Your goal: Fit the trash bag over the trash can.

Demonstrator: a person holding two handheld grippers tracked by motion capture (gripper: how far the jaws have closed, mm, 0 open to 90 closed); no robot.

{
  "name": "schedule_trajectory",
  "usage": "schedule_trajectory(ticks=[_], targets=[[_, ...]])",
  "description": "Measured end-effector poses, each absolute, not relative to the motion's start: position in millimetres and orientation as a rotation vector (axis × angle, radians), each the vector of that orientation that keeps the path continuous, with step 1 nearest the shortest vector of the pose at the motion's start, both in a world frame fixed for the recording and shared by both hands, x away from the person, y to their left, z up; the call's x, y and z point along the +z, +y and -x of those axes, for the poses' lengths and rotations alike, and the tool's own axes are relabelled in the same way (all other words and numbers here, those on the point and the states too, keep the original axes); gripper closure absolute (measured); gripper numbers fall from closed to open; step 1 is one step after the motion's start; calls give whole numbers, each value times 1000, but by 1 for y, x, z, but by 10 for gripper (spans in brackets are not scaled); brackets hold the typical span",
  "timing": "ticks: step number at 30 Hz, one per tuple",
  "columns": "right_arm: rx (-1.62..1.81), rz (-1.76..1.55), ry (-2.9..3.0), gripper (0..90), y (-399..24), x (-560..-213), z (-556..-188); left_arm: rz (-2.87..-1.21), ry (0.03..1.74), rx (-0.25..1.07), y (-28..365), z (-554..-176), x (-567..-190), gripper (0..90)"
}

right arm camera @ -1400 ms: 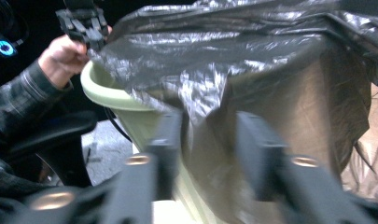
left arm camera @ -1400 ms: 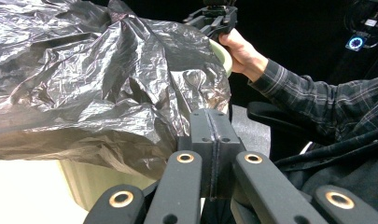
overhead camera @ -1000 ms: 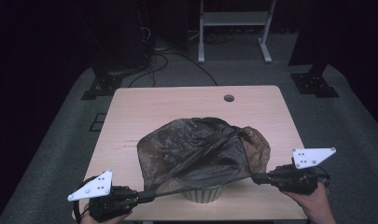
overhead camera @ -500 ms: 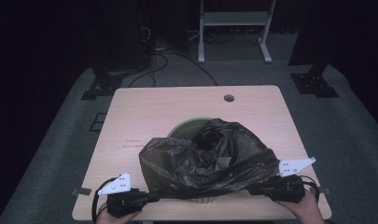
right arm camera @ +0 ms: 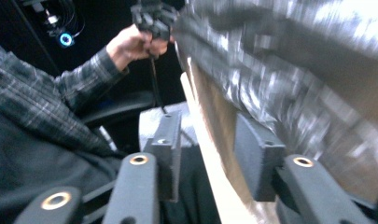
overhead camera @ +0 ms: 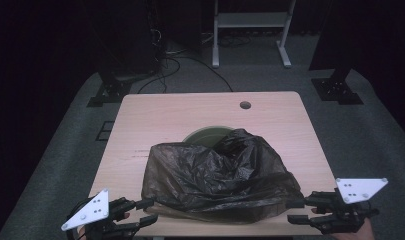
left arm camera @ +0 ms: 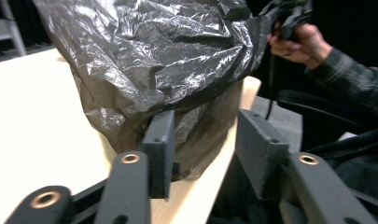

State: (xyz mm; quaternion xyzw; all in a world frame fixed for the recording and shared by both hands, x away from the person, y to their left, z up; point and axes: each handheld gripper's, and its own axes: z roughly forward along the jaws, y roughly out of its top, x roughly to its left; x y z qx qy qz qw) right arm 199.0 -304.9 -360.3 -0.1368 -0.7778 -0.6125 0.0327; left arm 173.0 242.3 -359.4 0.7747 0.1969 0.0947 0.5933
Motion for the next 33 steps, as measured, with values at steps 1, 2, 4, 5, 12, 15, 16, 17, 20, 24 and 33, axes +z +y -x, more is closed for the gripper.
schedule_trajectory(ticks=[1, 2, 4, 5, 12, 15, 16, 17, 20, 24, 33], targets=[[-1903, 411, -2395, 571, -305, -357, -198, -1796, 455, 227, 242, -172, -358, 545], [-1922, 406, -2409, 543, -305, -353, -197, -1794, 453, 235, 241, -172, -357, 542], [-1955, 409, -2437, 508, -304, -347, -197, -1799, 452, 257, 238, -172, -355, 521], [-1962, 425, -2456, 500, -303, -345, -197, -1800, 455, 275, 237, -173, -354, 513], [-1997, 486, -2532, 475, -298, -350, -212, -1804, 446, 308, 227, -187, -349, 495], [-1988, 495, -2552, 459, -293, -354, -221, -1806, 437, 314, 223, -193, -347, 496], [-1981, 506, -2570, 453, -290, -356, -223, -1808, 434, 316, 221, -194, -347, 496], [-1967, 501, -2578, 469, -288, -357, -226, -1808, 432, 315, 220, -195, -347, 495], [-1950, 518, -2628, 468, -281, -360, -232, -1815, 426, 313, 217, -198, -347, 493], [-1981, 541, -2652, 448, -282, -360, -239, -1816, 430, 320, 218, -198, -348, 483], [-1977, 506, -2591, 746, -280, -366, -248, -1807, 428, 340, 218, -199, -345, 447]])
